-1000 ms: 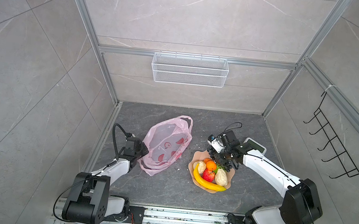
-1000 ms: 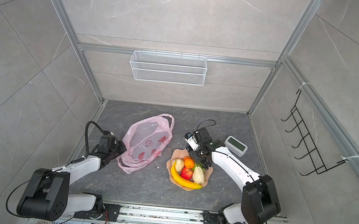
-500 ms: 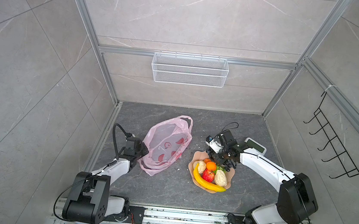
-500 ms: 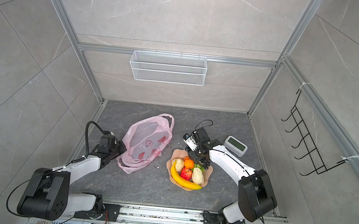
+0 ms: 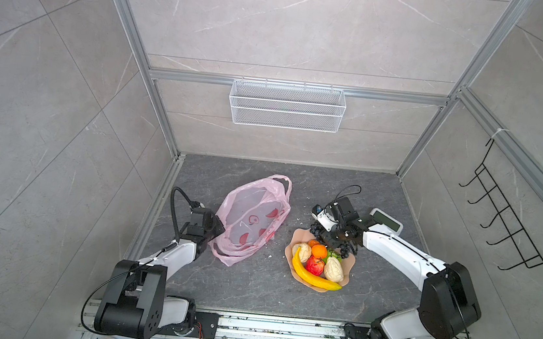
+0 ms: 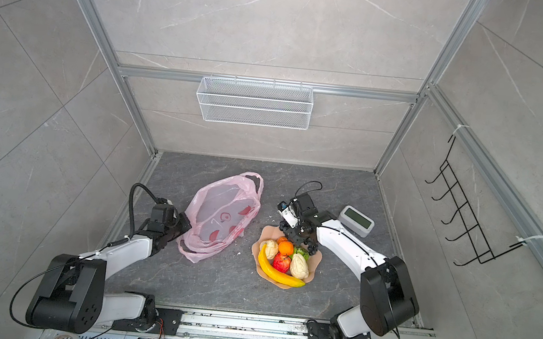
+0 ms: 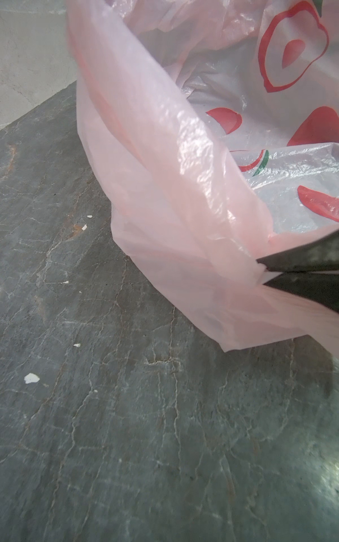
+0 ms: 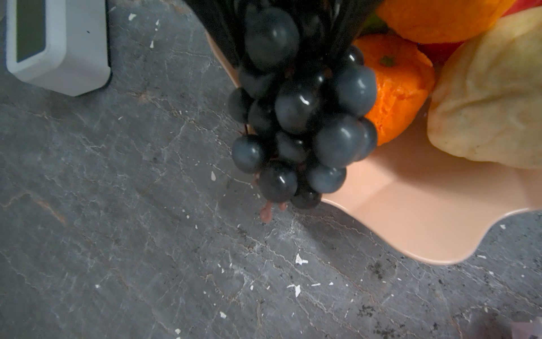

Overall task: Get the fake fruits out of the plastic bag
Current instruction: 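Lower the grapes onto the bowl and open the right gripper, then release the bag and swing the left gripper to the bowl while the right rises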

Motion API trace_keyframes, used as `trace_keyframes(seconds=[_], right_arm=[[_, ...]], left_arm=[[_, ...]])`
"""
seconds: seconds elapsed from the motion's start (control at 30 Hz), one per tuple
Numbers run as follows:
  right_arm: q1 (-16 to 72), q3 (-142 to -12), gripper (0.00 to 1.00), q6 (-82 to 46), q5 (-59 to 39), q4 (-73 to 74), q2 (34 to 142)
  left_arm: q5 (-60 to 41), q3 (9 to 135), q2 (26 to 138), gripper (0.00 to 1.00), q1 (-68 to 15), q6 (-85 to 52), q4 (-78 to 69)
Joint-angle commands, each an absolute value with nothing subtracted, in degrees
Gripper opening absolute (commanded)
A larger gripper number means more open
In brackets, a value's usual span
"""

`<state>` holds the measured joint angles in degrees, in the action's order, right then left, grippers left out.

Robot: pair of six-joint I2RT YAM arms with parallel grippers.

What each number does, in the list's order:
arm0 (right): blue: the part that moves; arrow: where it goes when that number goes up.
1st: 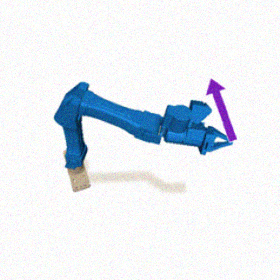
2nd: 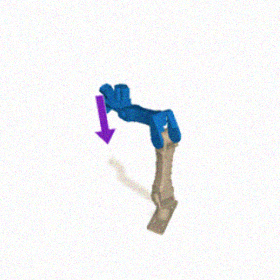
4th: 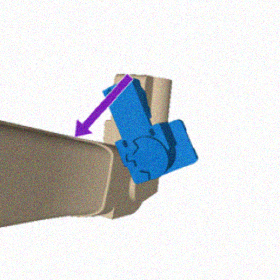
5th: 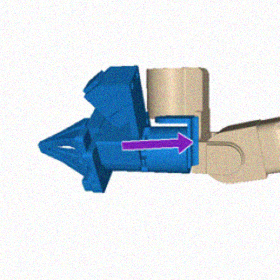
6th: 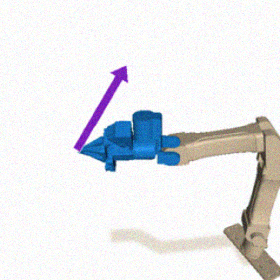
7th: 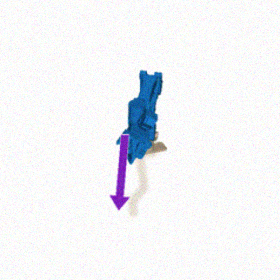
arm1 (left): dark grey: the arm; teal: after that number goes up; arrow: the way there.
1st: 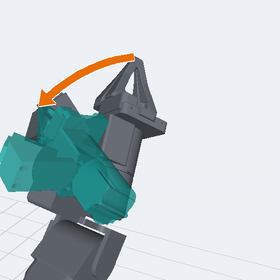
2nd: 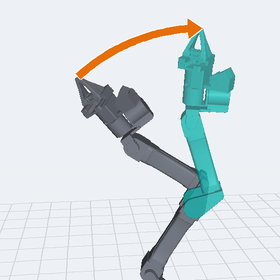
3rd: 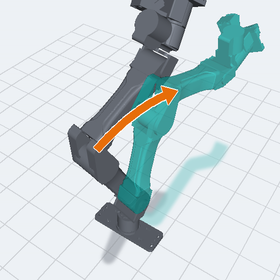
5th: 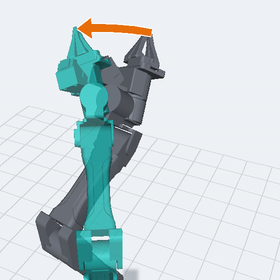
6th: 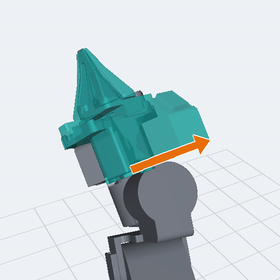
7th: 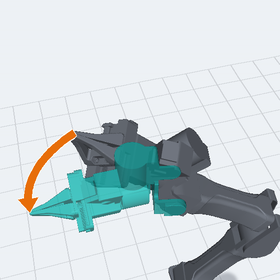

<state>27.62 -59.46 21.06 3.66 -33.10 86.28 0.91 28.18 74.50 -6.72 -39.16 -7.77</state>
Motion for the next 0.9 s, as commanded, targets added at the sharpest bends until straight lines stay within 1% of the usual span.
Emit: trace_keyframes(seconds=[0.0, 0.1, 0.13, 0.23, 0.53, 0.63, 0.8, 0.87], right_arm=[[27.86, -60.15, 0.48, 19.49, 3.51, -33.13, 85.45], [27.8, -60.28, 0.49, 18.63, 3.52, -33.23, 84.79], [27.79, -60.3, 0.54, 17.95, 3.52, -33.06, 84.52], [27.74, -60.87, 0.6, 15.55, 4.17, -34.08, 83.83], [27.59, -62.99, 0.62, 11.68, 3.84, -36.61, 80.95], [27.21, -63.39, 0.62, 9.43, 4.81, -36.5, 78.23], [26.72, -61.64, 0.69, 0.59, 9.27, -31.59, 69.91], [26.59, -60.13, 0.72, -2.52, 8.54, -29.76, 66.76]], left_arm=[[0.35, 30.1, 74.44, 0.0, -6.42, -37.87, -8.88], [0.26, 30.26, 74.53, 0.0, -6.42, -37.77, -8.79], [0.23, 30.27, 74.68, 0.0, -6.42, -37.79, -8.79], [-0.07, 30.62, 75.05, 0.0, -6.42, -37.55, -8.7], [-1.14, 31.52, 76.35, 0.0, -6.42, -36.53, -8.59], [-2.25, 33.28, 78.45, 0.0, -6.41, -36.01, -7.73], [-5.49, 40.22, 83.94, 0.0, -6.74, -35.1, -4.52], [-6.02, 44.33, 86.34, 0.0, -7.4, -34.6, -2.8]])
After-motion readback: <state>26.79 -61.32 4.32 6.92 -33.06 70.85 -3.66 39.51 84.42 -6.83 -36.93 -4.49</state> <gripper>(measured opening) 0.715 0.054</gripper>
